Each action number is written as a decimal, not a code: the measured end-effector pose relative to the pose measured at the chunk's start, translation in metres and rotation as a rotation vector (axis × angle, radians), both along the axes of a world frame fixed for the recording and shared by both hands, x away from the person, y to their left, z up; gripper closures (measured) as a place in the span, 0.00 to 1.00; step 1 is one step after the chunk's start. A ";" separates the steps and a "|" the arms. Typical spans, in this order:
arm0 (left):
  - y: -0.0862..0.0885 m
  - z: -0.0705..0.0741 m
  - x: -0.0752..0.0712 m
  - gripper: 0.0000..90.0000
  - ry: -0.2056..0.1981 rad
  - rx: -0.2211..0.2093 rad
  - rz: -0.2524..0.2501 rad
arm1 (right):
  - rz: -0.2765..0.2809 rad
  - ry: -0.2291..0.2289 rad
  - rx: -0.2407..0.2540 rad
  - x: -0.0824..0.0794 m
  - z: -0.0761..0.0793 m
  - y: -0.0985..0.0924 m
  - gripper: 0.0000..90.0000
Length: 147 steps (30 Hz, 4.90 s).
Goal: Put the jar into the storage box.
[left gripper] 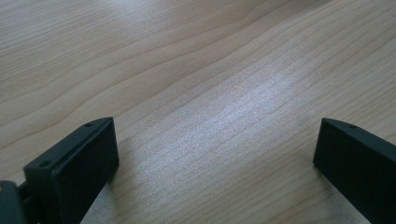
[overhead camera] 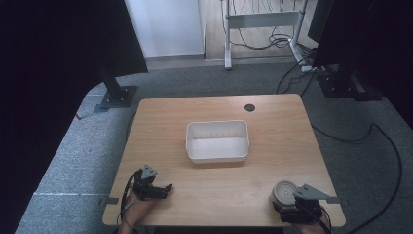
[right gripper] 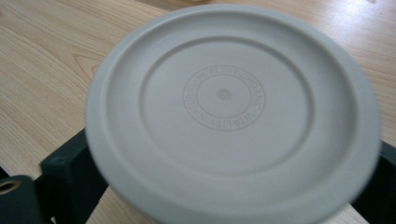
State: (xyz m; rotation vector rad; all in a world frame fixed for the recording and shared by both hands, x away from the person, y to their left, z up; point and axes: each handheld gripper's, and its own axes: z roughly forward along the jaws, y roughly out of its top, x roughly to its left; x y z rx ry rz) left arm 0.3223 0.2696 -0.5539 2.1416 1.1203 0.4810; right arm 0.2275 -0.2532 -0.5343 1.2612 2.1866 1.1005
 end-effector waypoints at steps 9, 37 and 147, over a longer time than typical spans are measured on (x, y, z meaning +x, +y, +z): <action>0.000 0.000 0.000 0.00 0.000 0.000 0.000 | -0.037 -0.002 -0.006 0.001 0.002 0.003 0.10; 0.000 0.000 0.000 0.00 0.001 0.000 0.000 | -0.022 -0.024 -0.016 0.016 0.017 0.028 0.10; 0.000 0.000 0.000 0.00 0.000 -0.003 0.002 | 0.067 -0.078 -0.006 0.127 0.050 0.158 0.10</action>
